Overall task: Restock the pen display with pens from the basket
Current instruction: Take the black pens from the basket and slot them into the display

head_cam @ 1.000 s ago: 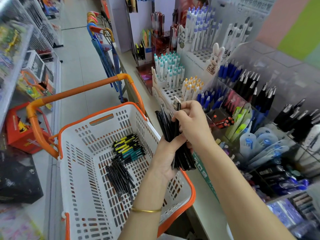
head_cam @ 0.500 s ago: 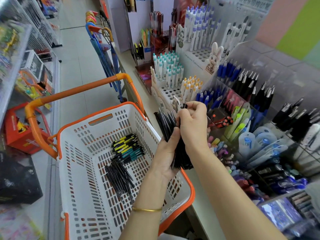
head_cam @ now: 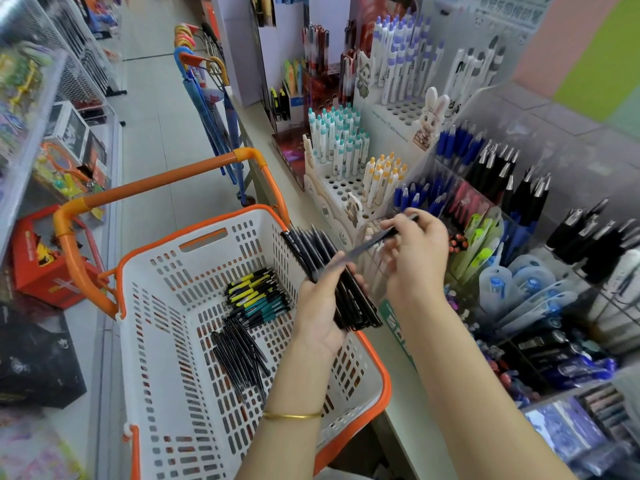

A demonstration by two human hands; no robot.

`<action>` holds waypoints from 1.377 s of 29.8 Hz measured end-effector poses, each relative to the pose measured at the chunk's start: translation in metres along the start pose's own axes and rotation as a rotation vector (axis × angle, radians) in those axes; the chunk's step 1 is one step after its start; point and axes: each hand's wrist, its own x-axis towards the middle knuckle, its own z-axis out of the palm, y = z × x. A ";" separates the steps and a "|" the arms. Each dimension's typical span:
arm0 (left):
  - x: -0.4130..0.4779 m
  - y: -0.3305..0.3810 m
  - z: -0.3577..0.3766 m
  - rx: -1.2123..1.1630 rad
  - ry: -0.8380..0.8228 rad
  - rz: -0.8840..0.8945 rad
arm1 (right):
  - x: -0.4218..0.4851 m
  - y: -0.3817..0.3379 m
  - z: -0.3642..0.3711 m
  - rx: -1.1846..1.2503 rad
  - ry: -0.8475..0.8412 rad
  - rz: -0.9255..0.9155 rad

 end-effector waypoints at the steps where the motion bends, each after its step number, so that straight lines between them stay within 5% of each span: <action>1: 0.000 0.001 -0.001 -0.009 0.013 0.006 | -0.002 -0.004 -0.002 0.086 0.034 -0.018; 3: 0.002 0.000 -0.002 -0.039 0.039 0.025 | -0.009 -0.008 -0.006 0.108 0.046 -0.087; 8: 0.003 -0.001 0.005 -0.131 0.121 0.126 | -0.036 0.015 -0.018 -0.282 -0.029 -0.281; 14: 0.009 -0.009 0.008 -0.098 0.262 0.250 | -0.044 0.045 -0.018 -0.467 -0.056 -0.314; 28: 0.004 -0.015 0.016 -0.045 0.185 0.249 | -0.041 0.066 -0.010 -0.220 0.072 -0.044; 35: 0.007 -0.009 0.011 0.055 0.183 0.250 | -0.032 0.049 -0.018 0.037 -0.017 0.111; 38: 0.005 -0.004 0.008 0.135 0.115 0.195 | -0.022 0.036 -0.016 -0.183 -0.083 -0.023; 41: 0.002 0.000 0.007 0.205 0.036 0.187 | -0.010 0.016 -0.005 -0.757 -0.265 -0.420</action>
